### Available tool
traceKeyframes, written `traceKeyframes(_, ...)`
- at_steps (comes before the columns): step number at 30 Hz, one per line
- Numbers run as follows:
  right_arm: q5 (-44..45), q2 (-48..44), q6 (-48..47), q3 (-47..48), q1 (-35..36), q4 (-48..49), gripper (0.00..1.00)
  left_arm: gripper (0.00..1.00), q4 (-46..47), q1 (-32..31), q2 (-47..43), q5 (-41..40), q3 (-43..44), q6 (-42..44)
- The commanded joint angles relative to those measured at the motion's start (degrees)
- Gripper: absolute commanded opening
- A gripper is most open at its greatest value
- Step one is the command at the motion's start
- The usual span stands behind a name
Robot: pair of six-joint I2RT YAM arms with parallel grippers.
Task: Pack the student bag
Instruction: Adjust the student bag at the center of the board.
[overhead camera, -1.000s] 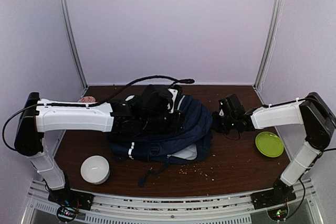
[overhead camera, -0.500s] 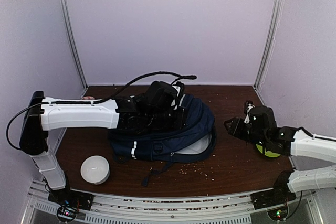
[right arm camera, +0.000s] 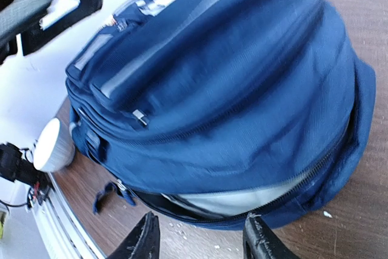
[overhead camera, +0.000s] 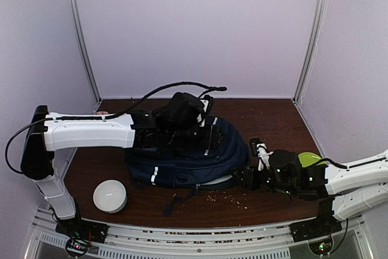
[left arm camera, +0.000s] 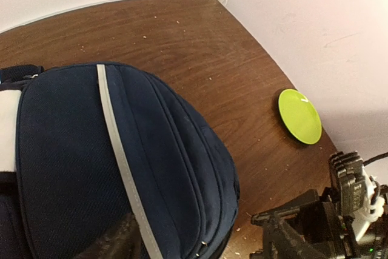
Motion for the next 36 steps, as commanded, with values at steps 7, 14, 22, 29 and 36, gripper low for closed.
traceKeyframes(7,4.3,-9.1,1.2,-3.4,1.4,0.7,0.47,0.85,-12.4,-2.4,-18.9,-7.3,-9.2,4.5)
traceKeyframes(14,5.7,-13.3,3.4,-6.5,1.9,-1.6,0.47,0.82,-29.7,-9.1,-15.0,-16.0,-9.9,12.5)
traceKeyframes(22,6.6,-17.4,3.6,-6.1,2.1,-5.6,0.47,0.85,-29.9,-7.4,-3.6,-18.8,-4.3,23.2)
traceKeyframes(29,7.4,-20.5,3.1,-7.1,2.2,-6.5,0.47,0.81,-28.7,-5.2,2.0,-16.9,-1.6,24.2)
traceKeyframes(36,6.3,-20.5,2.5,-6.7,2.3,-6.1,0.47,0.38,-27.0,-5.0,3.9,-16.6,-0.3,24.2)
